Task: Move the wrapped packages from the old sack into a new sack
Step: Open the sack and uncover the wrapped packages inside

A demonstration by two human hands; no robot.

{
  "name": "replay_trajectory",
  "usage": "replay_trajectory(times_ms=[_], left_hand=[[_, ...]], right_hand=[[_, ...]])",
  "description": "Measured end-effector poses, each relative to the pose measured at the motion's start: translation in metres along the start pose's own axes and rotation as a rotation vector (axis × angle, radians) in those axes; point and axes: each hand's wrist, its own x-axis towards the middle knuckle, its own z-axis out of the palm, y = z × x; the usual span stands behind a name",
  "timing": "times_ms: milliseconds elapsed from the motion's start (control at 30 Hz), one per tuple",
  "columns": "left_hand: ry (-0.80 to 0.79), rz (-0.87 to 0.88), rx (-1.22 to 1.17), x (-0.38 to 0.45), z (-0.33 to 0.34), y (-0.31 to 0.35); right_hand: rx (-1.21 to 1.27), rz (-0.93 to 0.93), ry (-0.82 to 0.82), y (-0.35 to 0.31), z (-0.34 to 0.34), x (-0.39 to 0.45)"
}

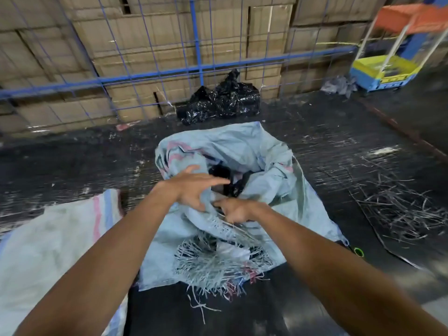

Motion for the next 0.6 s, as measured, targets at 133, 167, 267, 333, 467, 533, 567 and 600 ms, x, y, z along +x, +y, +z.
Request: replay_trajectory(times_ms=[133, 167, 267, 333, 467, 533, 567, 600], left_hand=[[-0.524, -0.209, 0.115, -0.019, 0.043, 0.0], [-0.488, -0.145, 0.149, -0.02, 0.05, 0.003], [-0.379, -0.086, 0.186, -0.028, 0.063, 0.008], [-0.496, -0.25, 0.126, -0.038, 0.066, -0.011], [-0.783, -0.591, -0.301, -0.044, 0.06, -0.046], [-0.795, -0.659, -0.672, -0.032, 0.047, -0.042], [-0.692, -0.649, -0.752, -0.019, 0.039, -0.037], [-0.492, -0.632, -0.745, -0.008, 0.032, -0.031]], right_hand=[[0.306, 0.081, 0.095, 0.022, -0.036, -0.002], [0.278, 0.112, 0.357, 0.027, -0.044, 0.004], [0.34, 0.263, 0.717, 0.053, -0.057, 0.011], [0.355, 0.386, 0.738, 0.079, -0.056, 0.006], [0.341, 0.398, 0.738, 0.111, -0.049, 0.002], [0.23, 0.426, 0.699, 0.109, -0.046, 0.005], [0.14, 0.45, 0.71, 0.106, -0.046, 0.005], [0.041, 0.455, 0.738, 0.102, -0.047, 0.005]])
